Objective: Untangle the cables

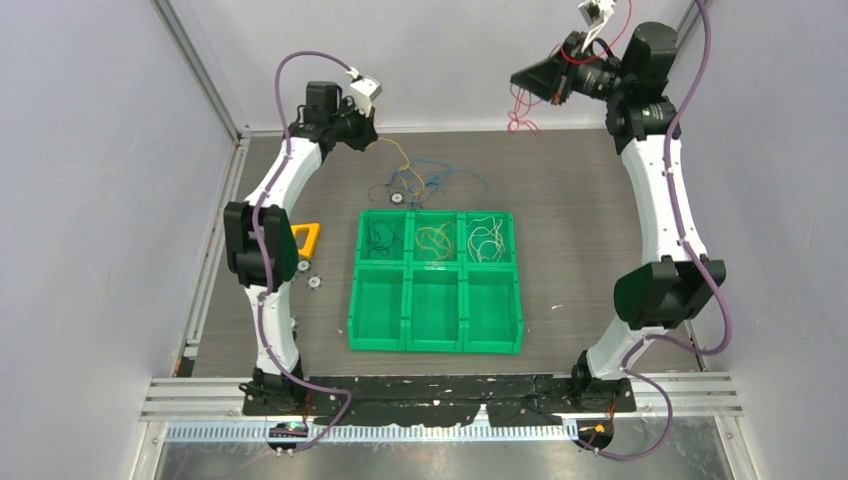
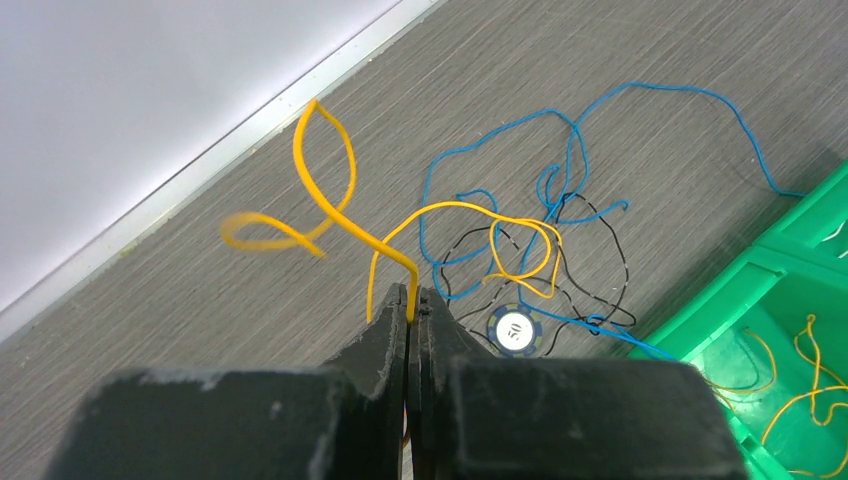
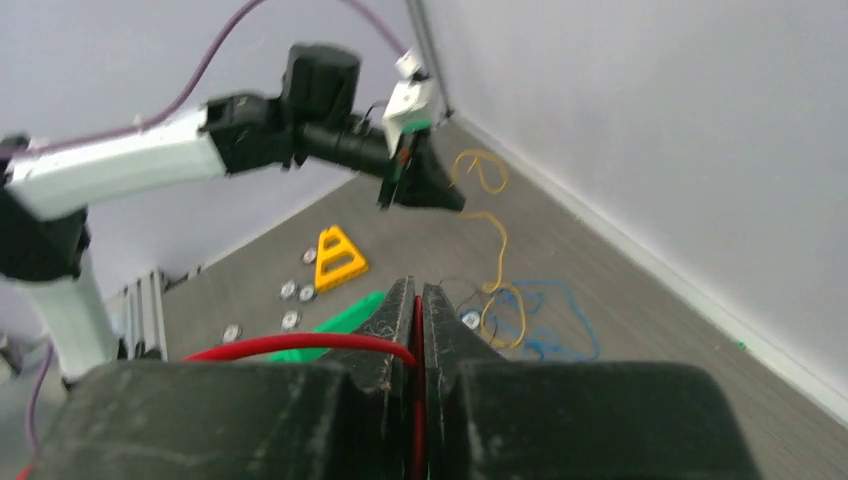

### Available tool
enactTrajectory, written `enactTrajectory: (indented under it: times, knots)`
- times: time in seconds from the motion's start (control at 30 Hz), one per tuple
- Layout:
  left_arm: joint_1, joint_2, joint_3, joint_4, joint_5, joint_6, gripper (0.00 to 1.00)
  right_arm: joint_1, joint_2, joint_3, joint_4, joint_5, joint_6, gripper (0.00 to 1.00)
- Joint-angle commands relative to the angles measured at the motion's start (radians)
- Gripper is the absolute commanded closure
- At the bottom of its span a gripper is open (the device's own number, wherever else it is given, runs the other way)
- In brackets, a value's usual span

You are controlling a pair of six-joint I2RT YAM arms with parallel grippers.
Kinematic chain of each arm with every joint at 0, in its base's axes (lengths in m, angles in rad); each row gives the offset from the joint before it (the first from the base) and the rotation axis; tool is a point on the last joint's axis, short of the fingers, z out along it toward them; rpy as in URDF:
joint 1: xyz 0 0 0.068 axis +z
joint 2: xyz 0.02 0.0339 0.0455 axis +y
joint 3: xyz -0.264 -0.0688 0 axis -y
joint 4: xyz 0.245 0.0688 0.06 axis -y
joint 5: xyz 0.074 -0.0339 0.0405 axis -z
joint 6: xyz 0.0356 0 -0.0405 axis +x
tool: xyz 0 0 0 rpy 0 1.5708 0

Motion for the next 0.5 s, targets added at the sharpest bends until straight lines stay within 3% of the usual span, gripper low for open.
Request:
enactTrajectory:
  times: [0.0, 0.1, 0.2, 0.33, 0.47]
  knots:
    - [0.004, -0.06, -0.001, 0.021, 0.034, -0.051, 1.0, 0.01, -0.123, -0.048, -0.333, -0.173, -0.379, 0.89]
    - [0.004, -0.078, -0.016, 0.031, 0.048, -0.081, 1.0, 0.054, -0.217, -0.146, -0.707, -0.106, -0.657, 0.9]
    - [0.004, -0.093, -0.035, 0.045, 0.062, -0.092, 1.0, 0.113, -0.328, -0.31, -0.861, -0.016, -0.899, 0.93]
    - [0.003, -0.101, -0.047, 0.058, 0.072, -0.101, 1.0, 0.199, -0.579, -0.672, -0.683, 0.154, -0.894, 0.93]
    - [0.004, -0.108, -0.065, 0.058, 0.082, -0.104, 1.0, 0.313, -0.673, -0.929, -0.506, 0.229, -0.903, 0.93]
